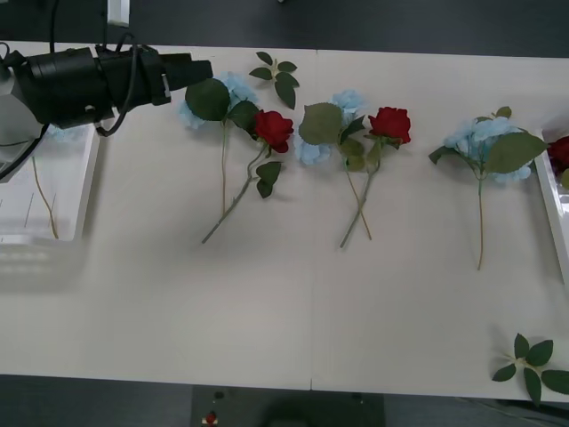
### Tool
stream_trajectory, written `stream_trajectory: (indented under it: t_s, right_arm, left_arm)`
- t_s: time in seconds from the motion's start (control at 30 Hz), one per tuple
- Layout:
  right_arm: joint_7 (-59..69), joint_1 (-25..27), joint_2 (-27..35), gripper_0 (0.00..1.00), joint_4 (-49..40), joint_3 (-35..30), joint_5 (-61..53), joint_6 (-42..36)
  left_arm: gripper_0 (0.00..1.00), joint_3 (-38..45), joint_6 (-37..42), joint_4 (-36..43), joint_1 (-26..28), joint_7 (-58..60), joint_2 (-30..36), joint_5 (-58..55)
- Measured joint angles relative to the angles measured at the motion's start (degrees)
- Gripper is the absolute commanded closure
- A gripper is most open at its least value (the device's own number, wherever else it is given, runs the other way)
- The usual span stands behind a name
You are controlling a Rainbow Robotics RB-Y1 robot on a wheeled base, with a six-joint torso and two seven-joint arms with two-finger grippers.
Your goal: Put the red flowers into the right box and the blue flowers into the left box
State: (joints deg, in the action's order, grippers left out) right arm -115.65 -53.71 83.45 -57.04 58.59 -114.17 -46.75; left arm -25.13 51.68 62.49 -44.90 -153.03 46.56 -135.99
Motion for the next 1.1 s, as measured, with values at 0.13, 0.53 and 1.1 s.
stream_trajectory:
  t_s: [0.13,0.53,1.1]
  right_arm:
    - [-0.1,-0.1,-4.5,1.00,9.7,-1.3,6.3,1.1]
    - [-3.5,-0.2,-21.0,1.00,40.2,-0.5,15.9,4.7]
    - [-5.5,-0.4,-22.9,0.31,40.3,6.5,15.9,4.2]
  left_arm:
    - [0.00,-3.7,1.7,0.4,-0.3,0.2,5.4,7.0]
    - [0.00,-6.1,3.8,12.4,-0.6,26.4,15.1,27.9]
    - [0.00,-6.1,3.8,19.4,-0.7,60.9,8.1,62.2]
